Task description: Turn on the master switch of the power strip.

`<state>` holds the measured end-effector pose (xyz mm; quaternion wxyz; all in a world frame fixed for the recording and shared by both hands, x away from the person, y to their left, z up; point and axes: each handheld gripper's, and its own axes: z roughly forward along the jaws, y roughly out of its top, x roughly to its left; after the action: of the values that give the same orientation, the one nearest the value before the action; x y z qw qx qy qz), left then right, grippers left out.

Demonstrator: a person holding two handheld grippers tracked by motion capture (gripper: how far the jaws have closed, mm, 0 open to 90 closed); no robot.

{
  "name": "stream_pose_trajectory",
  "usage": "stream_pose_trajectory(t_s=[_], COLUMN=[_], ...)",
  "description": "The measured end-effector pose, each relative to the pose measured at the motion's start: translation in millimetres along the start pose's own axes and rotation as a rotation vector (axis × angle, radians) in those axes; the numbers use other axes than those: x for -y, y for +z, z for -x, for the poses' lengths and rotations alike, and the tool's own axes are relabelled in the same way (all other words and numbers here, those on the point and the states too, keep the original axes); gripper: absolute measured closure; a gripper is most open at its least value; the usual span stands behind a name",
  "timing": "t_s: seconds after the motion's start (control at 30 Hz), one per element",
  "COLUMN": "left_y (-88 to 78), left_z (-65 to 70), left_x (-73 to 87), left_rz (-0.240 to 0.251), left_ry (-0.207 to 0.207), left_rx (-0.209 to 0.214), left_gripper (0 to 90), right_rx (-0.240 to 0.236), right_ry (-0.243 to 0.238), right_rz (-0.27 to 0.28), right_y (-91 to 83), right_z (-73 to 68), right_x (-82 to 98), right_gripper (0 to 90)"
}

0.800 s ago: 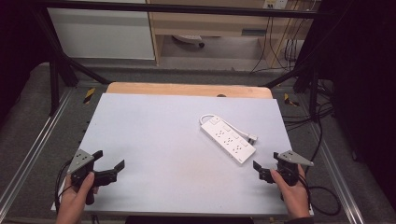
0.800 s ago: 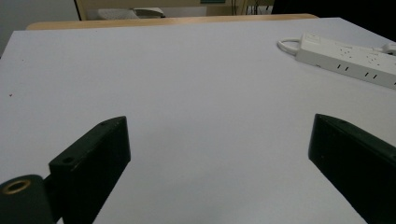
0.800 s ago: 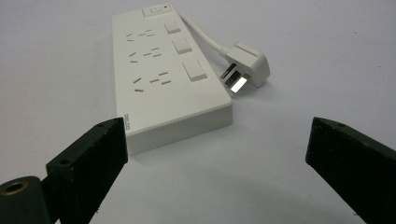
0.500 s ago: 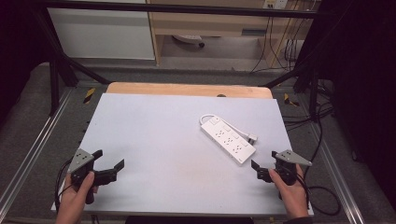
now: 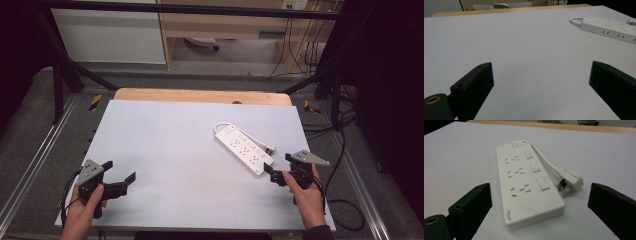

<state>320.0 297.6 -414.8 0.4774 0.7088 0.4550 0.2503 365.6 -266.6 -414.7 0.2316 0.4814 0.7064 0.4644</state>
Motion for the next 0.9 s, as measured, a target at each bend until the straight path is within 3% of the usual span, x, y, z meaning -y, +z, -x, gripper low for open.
stream_pose_trajectory(t_s=[0.17, 0.5, 0.9], left_y=[0.2, 0.6, 1.4], left_z=[-0.3, -0.3, 0.4], left_x=[0.4, 0.6, 0.8], left_rz=[-0.003, -0.008, -0.014], left_ry=[-0.001, 0.001, 0.005], left_rx=[-0.002, -0.001, 0.002], left_gripper=[5.7, 5.7, 5.7], right_rx=[0.012, 0.004, 0.024], right_ry=[-0.027, -0.034, -0.023], right_rz=[0.015, 0.04, 0.058], right_y=[5.9, 20.3, 35.8], right_z=[-3.3, -5.5, -6.3], right_x=[-17.2, -42.4, -60.0], right_gripper=[2.8, 3.6, 7.9])
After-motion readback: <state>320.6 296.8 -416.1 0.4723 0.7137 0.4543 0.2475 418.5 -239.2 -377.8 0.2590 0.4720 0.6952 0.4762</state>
